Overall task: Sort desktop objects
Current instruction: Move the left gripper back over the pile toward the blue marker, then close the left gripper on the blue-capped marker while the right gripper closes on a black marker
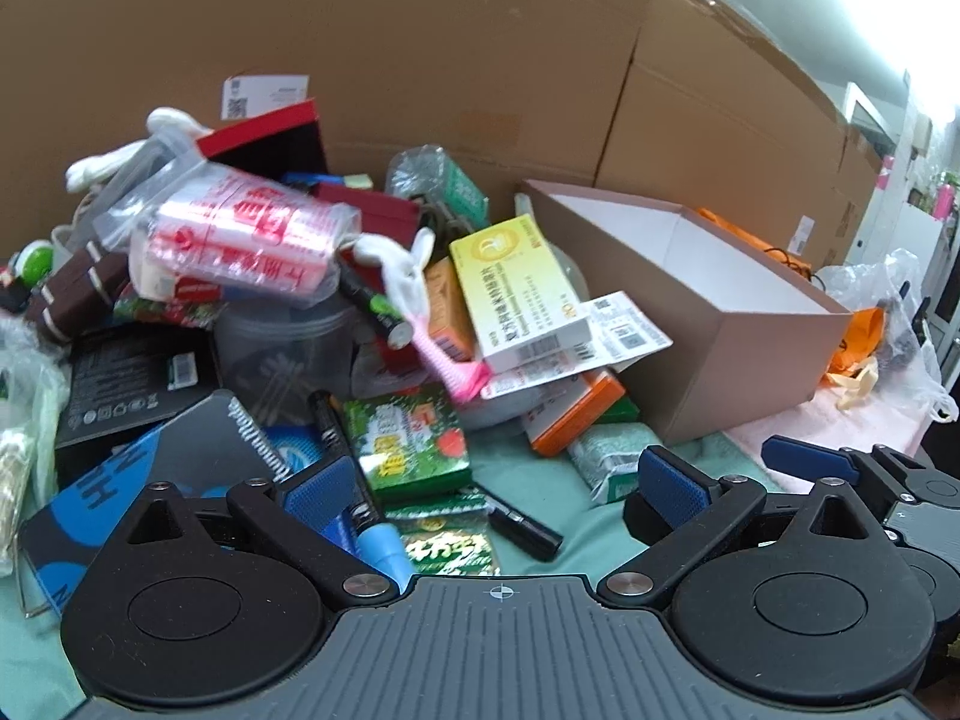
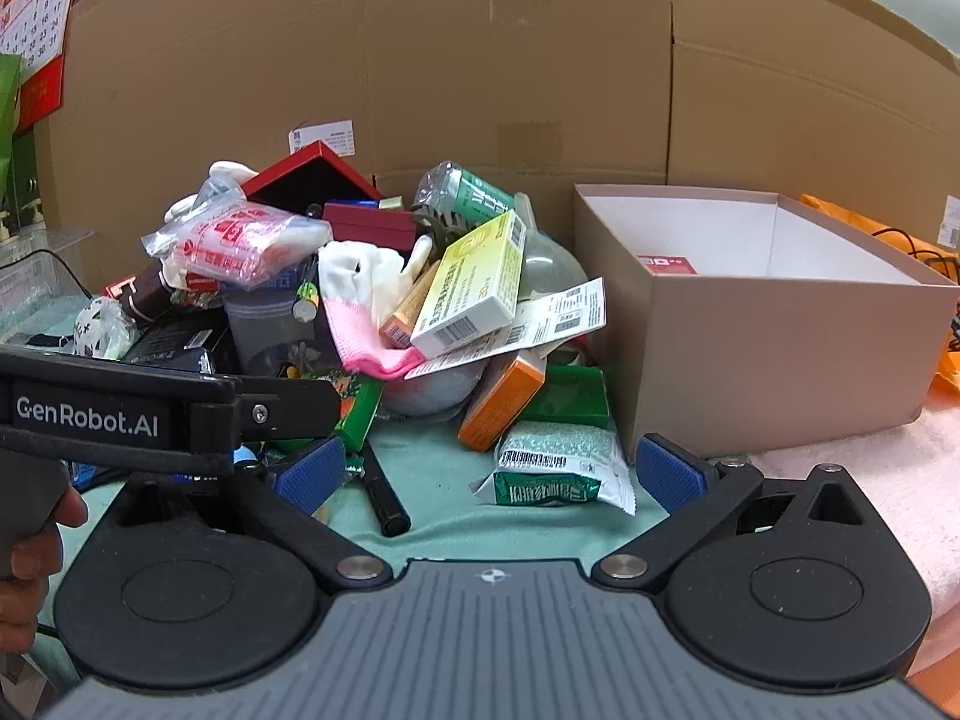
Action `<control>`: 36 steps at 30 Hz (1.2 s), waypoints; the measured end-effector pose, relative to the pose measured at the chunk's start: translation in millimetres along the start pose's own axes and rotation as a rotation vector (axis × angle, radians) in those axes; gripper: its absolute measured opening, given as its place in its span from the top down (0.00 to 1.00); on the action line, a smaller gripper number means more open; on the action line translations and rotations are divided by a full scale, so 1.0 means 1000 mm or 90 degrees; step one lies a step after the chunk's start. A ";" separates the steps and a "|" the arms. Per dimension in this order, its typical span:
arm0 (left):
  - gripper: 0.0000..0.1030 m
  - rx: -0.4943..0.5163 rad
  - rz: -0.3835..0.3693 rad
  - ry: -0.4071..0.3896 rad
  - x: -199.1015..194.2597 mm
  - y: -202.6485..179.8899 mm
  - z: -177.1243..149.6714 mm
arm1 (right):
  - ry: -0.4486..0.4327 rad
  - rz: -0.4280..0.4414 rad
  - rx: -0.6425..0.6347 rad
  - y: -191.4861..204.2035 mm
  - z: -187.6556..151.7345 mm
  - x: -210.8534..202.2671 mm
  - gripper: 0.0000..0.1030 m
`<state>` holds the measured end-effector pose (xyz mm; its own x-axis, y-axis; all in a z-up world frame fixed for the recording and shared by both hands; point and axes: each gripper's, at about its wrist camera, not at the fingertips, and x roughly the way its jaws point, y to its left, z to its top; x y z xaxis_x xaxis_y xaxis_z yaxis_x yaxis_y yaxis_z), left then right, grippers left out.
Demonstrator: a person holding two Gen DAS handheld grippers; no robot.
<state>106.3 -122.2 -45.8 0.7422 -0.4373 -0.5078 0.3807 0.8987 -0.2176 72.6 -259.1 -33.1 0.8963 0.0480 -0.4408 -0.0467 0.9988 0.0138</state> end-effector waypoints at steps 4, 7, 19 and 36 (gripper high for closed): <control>0.00 -0.012 0.027 0.028 0.002 0.011 -0.012 | -0.002 -0.001 0.001 0.002 -0.007 -0.001 0.00; 0.00 -0.027 0.025 0.038 0.001 0.023 -0.022 | 0.014 0.000 -0.007 0.005 -0.014 0.006 0.00; 0.30 -0.035 0.018 0.053 -0.001 0.044 -0.024 | 0.066 0.037 -0.038 0.020 -0.027 0.028 0.14; 0.81 -0.042 0.038 0.070 0.026 0.047 -0.009 | 0.097 0.098 -0.058 0.033 -0.014 0.069 0.74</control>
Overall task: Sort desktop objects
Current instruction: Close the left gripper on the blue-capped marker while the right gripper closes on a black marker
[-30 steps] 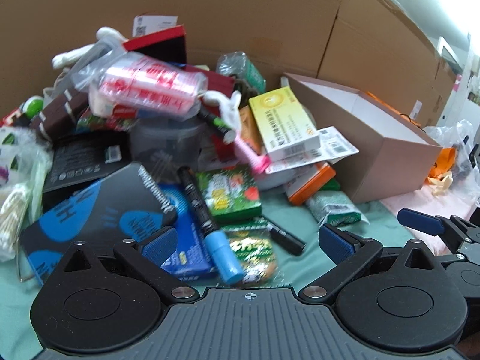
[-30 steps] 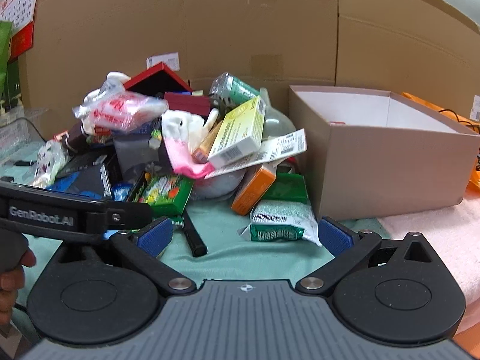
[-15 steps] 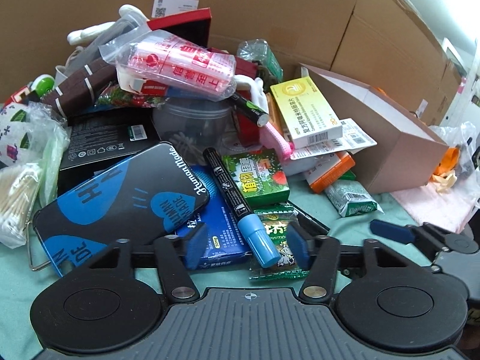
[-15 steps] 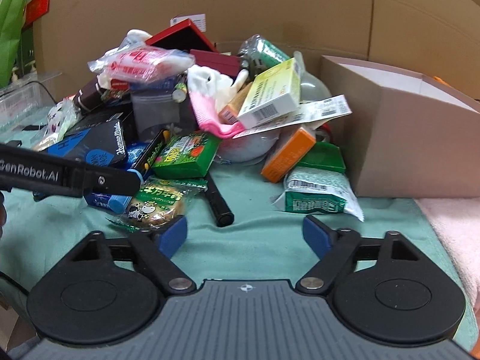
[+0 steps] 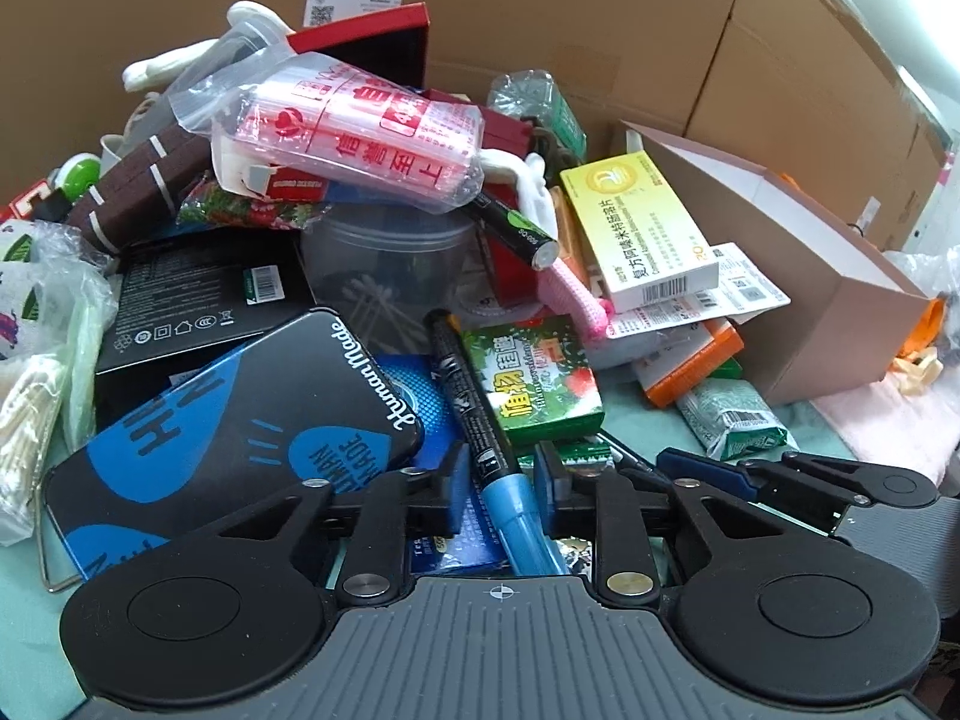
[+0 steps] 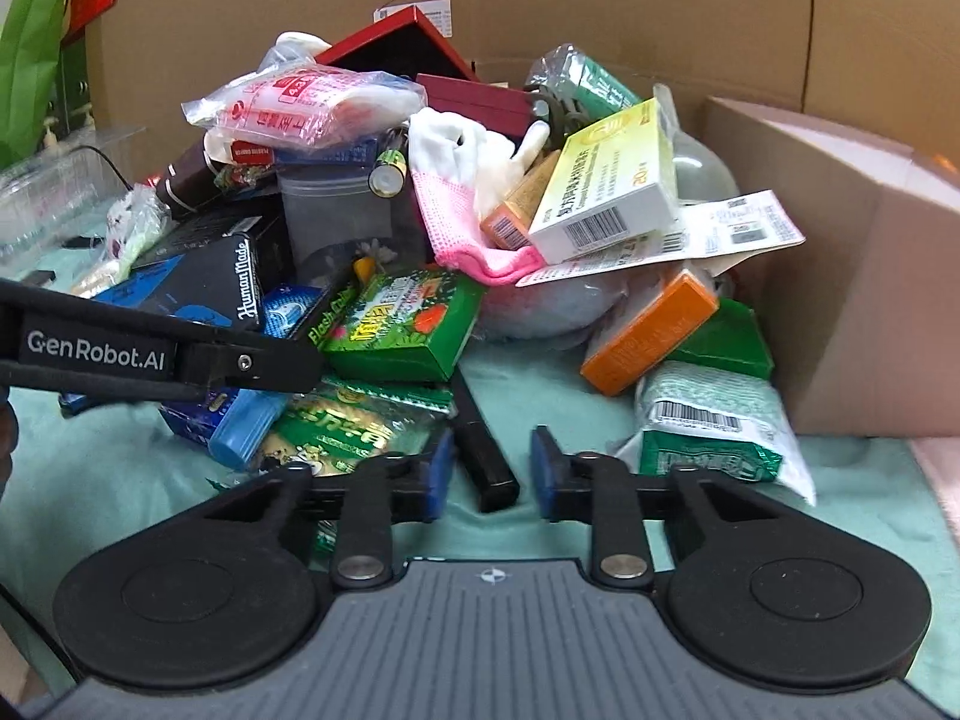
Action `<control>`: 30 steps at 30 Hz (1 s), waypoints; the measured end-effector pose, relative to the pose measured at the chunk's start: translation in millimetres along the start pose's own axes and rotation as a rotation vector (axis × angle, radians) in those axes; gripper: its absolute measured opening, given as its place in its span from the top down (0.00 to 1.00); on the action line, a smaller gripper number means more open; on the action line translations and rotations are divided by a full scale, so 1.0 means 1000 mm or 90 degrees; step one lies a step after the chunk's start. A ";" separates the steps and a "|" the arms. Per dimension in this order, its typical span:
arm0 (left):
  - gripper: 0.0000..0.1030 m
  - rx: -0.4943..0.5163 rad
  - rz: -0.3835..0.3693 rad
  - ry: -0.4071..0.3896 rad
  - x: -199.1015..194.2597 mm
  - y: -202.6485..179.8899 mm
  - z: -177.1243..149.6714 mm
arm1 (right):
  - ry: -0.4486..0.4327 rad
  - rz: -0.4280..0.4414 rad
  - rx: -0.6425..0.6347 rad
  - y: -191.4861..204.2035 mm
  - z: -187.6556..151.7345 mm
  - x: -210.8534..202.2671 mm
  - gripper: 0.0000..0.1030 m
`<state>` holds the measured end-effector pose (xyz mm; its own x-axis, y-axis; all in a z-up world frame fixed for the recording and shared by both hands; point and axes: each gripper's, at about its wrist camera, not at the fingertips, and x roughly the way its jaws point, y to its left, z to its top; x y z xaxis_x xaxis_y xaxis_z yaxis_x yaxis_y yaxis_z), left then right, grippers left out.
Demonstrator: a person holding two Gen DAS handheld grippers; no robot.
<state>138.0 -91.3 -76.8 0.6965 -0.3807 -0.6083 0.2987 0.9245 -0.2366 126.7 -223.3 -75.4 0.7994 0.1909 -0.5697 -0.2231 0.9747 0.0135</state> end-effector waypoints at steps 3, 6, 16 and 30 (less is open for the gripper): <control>0.87 0.016 -0.009 0.013 -0.003 0.000 0.001 | 0.012 0.005 -0.016 0.002 -0.001 -0.006 0.77; 0.87 0.040 -0.025 0.039 -0.008 0.000 0.002 | 0.040 0.022 -0.028 0.004 -0.003 -0.019 0.82; 0.58 0.042 0.000 0.032 0.001 0.000 0.007 | 0.050 0.015 -0.055 0.012 0.004 -0.009 0.82; 0.74 0.080 0.008 0.024 0.006 -0.008 0.006 | 0.053 0.021 -0.029 0.008 0.008 -0.001 0.80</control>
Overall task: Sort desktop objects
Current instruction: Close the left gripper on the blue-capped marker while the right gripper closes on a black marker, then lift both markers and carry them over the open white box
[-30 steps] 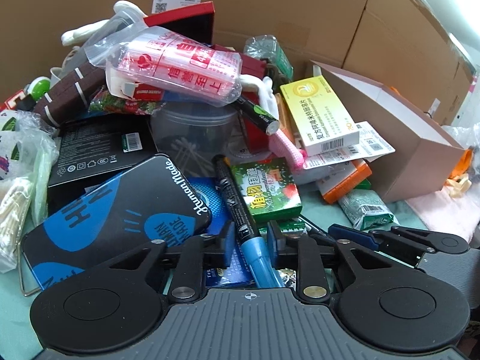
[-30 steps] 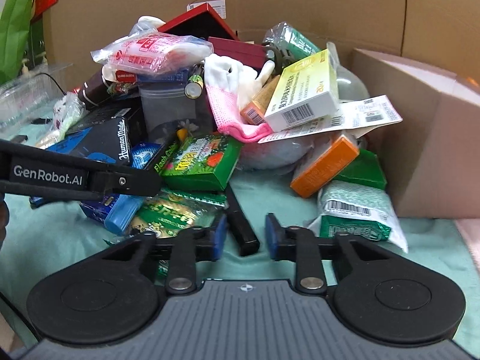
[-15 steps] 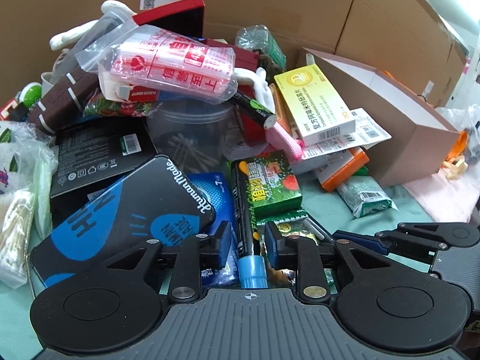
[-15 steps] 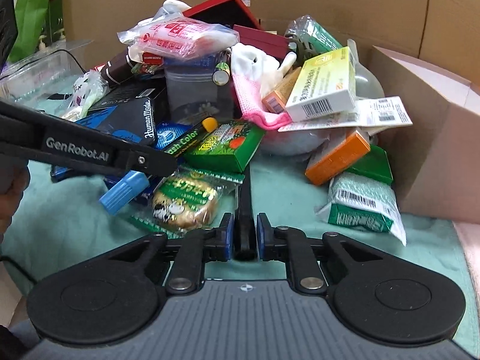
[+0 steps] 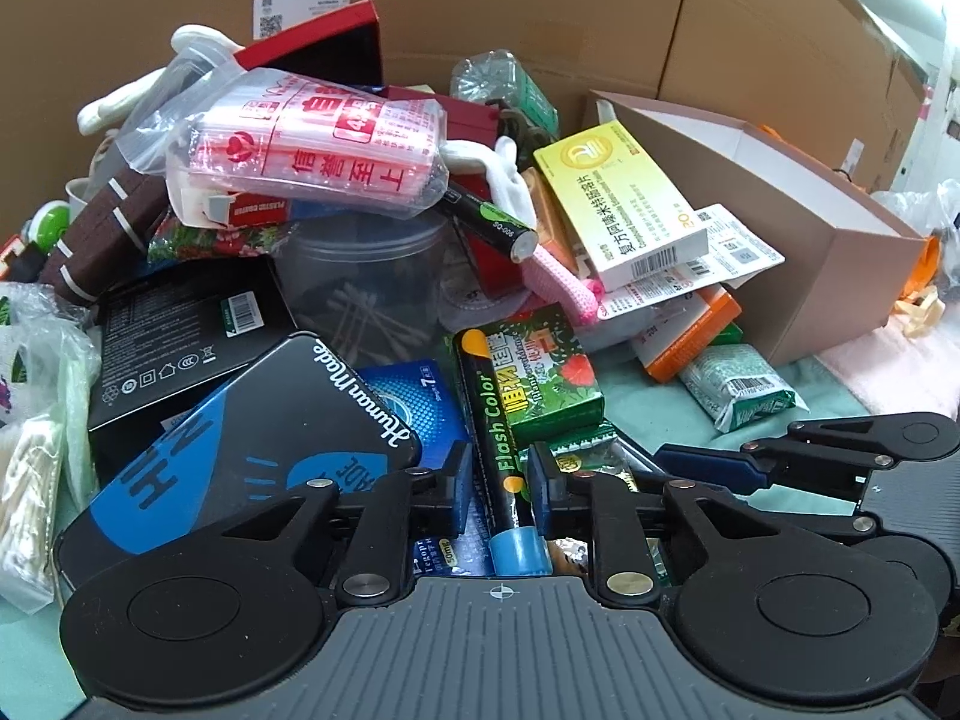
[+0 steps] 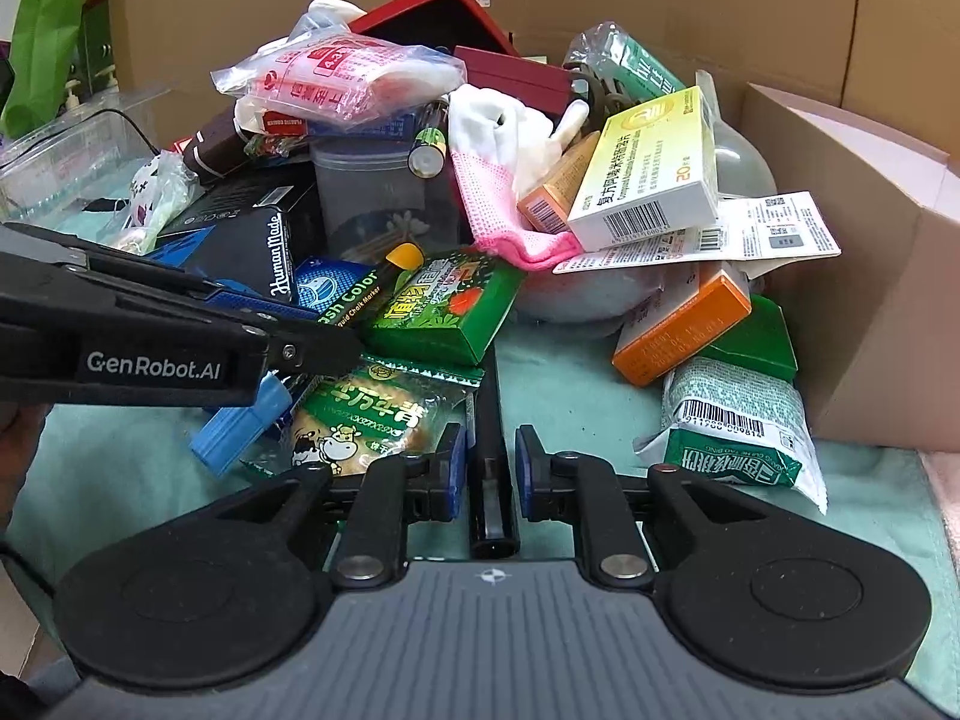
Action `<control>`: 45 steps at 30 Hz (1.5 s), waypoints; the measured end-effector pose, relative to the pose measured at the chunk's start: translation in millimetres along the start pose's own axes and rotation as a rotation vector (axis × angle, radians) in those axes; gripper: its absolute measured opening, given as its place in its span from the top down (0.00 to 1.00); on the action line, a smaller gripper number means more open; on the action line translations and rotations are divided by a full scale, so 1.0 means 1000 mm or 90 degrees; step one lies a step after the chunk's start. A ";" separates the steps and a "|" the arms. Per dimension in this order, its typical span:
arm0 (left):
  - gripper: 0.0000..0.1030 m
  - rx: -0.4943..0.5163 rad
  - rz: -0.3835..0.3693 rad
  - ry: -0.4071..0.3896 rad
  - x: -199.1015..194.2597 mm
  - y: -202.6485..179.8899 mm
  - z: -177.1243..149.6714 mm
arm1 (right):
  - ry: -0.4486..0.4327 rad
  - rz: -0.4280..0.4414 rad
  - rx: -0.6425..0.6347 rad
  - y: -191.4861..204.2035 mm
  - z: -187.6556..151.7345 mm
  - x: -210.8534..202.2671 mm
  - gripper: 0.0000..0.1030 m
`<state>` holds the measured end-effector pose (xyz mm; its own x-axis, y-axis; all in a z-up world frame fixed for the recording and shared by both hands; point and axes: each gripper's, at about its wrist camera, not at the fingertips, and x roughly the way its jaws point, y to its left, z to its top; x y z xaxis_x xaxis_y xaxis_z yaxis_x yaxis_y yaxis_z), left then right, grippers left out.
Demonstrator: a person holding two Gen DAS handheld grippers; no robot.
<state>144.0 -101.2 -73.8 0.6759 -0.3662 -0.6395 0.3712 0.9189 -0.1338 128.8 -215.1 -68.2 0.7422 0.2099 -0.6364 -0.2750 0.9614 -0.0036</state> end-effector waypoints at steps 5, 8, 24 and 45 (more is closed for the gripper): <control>0.81 0.008 0.010 0.001 0.001 -0.006 0.001 | 0.005 -0.005 0.006 -0.001 0.004 0.004 0.74; 0.80 0.013 0.013 0.005 0.001 -0.008 0.002 | 0.018 0.000 0.006 -0.003 0.004 0.002 0.81; 0.88 0.020 0.005 0.007 -0.004 -0.014 0.001 | 0.007 -0.002 0.015 -0.006 -0.002 -0.019 0.84; 0.88 0.028 -0.072 -0.092 -0.052 -0.047 0.043 | -0.125 -0.035 0.041 -0.033 0.017 -0.096 0.84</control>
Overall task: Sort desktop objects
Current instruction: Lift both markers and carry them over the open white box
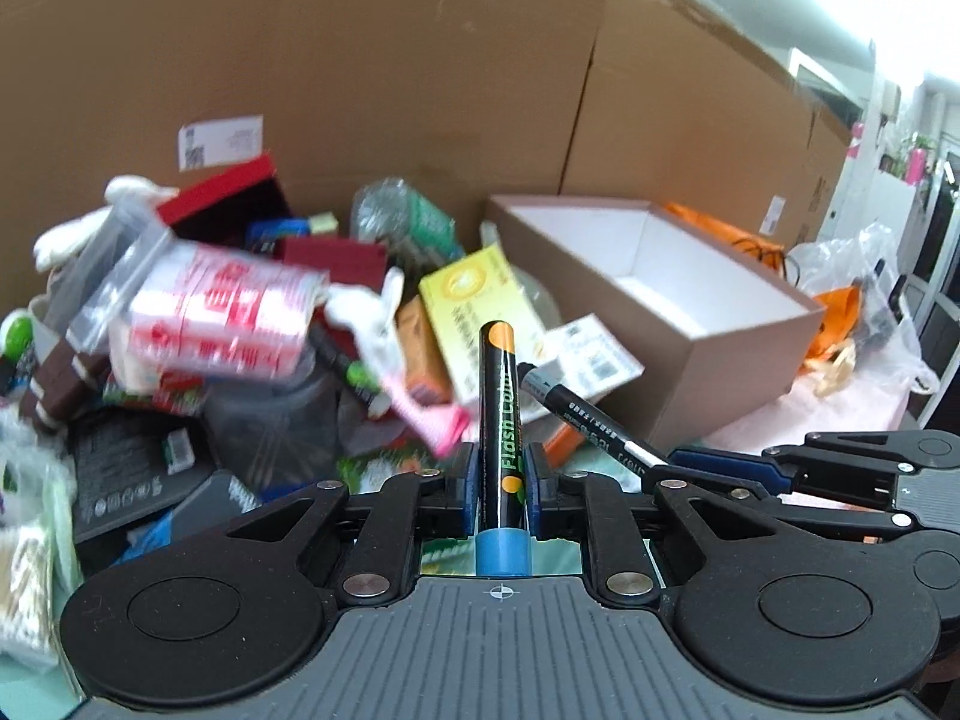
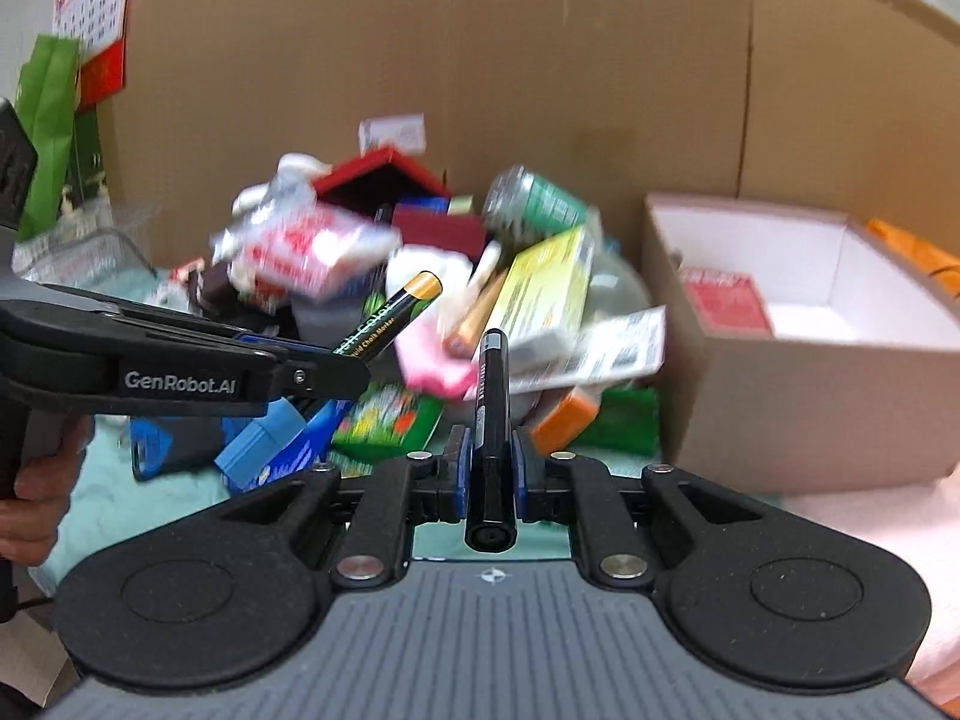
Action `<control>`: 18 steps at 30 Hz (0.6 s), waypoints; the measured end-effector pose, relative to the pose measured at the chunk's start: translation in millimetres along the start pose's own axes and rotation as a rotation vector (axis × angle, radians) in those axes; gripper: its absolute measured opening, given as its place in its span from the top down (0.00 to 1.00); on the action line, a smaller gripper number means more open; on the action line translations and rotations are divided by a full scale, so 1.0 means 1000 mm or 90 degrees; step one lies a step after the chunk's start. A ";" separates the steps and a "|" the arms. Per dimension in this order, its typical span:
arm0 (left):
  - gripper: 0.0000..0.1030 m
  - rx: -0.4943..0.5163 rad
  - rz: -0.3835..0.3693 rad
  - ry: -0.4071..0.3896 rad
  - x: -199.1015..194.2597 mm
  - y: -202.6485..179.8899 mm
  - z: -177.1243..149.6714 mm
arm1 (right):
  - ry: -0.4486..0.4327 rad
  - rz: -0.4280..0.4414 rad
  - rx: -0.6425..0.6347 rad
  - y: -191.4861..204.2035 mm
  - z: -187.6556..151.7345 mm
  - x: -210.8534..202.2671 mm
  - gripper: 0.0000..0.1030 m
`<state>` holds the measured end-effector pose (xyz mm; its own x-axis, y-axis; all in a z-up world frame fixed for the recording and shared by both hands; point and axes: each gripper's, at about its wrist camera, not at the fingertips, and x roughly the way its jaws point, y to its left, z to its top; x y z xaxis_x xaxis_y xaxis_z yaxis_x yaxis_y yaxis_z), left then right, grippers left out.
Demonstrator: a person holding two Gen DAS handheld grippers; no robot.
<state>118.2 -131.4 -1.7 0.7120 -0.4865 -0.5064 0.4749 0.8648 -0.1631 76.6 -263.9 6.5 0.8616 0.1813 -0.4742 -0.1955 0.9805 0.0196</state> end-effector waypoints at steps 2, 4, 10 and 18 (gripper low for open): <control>0.88 0.006 -0.010 -0.015 0.001 -0.006 0.011 | -0.021 -0.009 -0.002 -0.005 0.008 -0.008 0.84; 0.88 0.015 -0.021 -0.028 0.003 -0.014 0.023 | -0.040 -0.019 -0.003 -0.011 0.016 -0.015 0.84; 0.88 0.041 -0.056 -0.052 0.024 -0.042 0.056 | -0.077 -0.076 0.000 -0.041 0.039 -0.019 0.84; 0.88 0.036 -0.114 -0.042 0.077 -0.083 0.099 | -0.084 -0.165 0.051 -0.106 0.061 0.002 0.84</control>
<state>185.5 -252.8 56.7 0.6449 -0.6406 -0.4168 0.6240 0.7562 -0.1967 127.6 -362.6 57.7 0.9321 -0.0734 -0.3546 0.0726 0.9972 -0.0155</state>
